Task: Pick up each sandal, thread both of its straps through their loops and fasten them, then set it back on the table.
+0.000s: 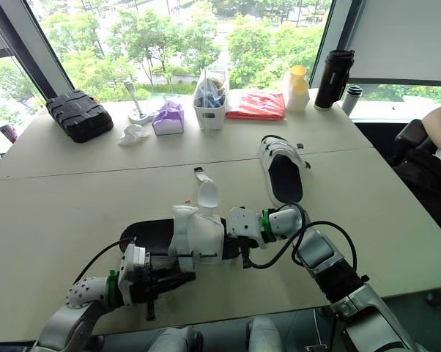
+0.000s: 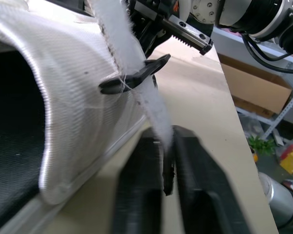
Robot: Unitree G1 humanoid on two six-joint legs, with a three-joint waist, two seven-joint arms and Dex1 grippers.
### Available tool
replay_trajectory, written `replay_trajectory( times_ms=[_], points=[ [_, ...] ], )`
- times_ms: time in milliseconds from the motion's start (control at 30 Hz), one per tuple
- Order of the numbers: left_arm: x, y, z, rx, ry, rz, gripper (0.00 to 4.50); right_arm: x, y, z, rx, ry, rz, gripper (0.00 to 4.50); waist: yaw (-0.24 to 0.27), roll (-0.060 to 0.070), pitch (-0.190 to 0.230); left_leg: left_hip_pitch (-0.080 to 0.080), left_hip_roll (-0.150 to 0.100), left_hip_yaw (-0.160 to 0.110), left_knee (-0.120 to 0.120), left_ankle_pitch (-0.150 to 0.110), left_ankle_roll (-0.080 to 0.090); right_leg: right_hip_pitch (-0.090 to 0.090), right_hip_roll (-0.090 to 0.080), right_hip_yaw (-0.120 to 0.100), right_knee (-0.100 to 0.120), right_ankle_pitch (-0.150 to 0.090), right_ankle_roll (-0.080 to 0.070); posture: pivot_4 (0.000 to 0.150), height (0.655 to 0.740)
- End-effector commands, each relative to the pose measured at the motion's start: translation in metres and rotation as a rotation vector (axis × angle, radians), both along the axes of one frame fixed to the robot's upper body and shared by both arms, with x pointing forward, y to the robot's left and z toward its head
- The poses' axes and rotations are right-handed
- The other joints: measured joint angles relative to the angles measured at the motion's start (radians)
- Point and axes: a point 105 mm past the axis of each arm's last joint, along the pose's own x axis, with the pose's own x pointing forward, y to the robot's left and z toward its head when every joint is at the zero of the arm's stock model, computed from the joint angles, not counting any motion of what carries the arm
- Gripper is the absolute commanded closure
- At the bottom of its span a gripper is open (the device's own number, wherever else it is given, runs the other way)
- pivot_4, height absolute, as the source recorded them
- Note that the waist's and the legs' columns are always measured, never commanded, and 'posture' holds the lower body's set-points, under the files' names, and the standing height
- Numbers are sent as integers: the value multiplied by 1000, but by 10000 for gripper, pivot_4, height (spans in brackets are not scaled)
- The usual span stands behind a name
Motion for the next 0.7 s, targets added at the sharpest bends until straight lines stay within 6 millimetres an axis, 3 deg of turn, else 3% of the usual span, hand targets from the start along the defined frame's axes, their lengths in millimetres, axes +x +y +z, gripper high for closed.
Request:
replay_trajectory(
  times_ms=[33,367,533,700],
  points=[
    [-5,-3,-2,10,19,-28,44659,-7,-3,-21,-66,58,-4,45000,-1,0,0,0,0,0,0,0,0,0,0,0,0,0,0,1500,7400],
    [-86,23,-33,213,376,-302,44659,-9,-5,-22,-69,65,-2,45000,-6,2,-1,0,2,0,-1,-2,3,0,2,0,-1,-2,-2,1500,7400],
    [-106,30,-24,262,395,-408,44659,-10,-5,-23,-73,70,4,45000,-7,2,-1,0,2,1,-2,-2,3,-1,2,0,-1,-3,-2,1500,7400],
    [-99,27,-7,293,202,-444,44659,-9,-3,-23,-72,68,9,45000,-2,2,-1,0,3,1,-4,-2,3,-2,2,0,-2,-3,-3,1500,7400]
  ],
)
